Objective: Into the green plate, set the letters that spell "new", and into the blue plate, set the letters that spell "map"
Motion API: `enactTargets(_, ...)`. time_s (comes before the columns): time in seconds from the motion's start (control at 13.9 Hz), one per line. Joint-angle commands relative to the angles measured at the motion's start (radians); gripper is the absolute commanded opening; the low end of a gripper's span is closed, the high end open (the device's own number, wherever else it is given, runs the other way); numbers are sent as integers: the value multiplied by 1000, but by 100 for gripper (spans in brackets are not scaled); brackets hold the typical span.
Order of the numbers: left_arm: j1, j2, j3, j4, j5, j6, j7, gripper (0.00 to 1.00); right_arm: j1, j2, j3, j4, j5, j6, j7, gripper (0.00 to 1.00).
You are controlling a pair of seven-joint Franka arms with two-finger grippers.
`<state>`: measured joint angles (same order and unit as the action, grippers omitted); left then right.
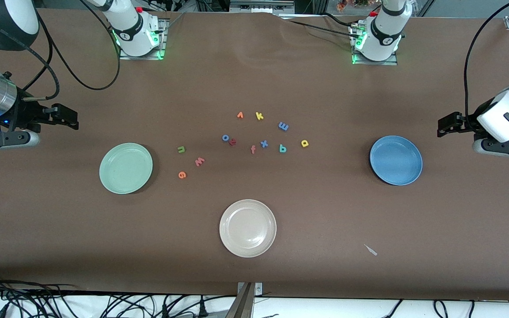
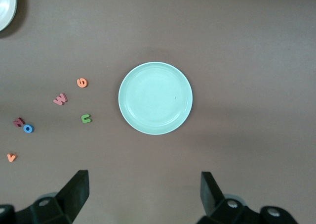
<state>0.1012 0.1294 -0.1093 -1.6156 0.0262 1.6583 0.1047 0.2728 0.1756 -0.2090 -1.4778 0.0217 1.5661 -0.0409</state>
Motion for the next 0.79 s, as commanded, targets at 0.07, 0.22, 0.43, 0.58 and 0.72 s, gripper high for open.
enactTargets(0.07,3,-1,-1,-1,-14,3,21,100,0,-18,3,-15,3,-6,-1,100)
enactTargets(0.22,3,-1,-1,-1,-14,3,21,100,0,-16,5,-16,3,-6,-1,100)
enactTargets(0.43,3,-1,-1,-1,-14,0,21,100,0,-16,5,-18,4,-6,-1,100)
enactTargets(0.58,3,-1,-1,-1,-14,-2,21,100,0,-16,5,-19,4,-6,-1,100)
enactTargets(0.72,3,-1,-1,0,-14,-2,21,100,2,-16,5,-24,4,-3,-1,100)
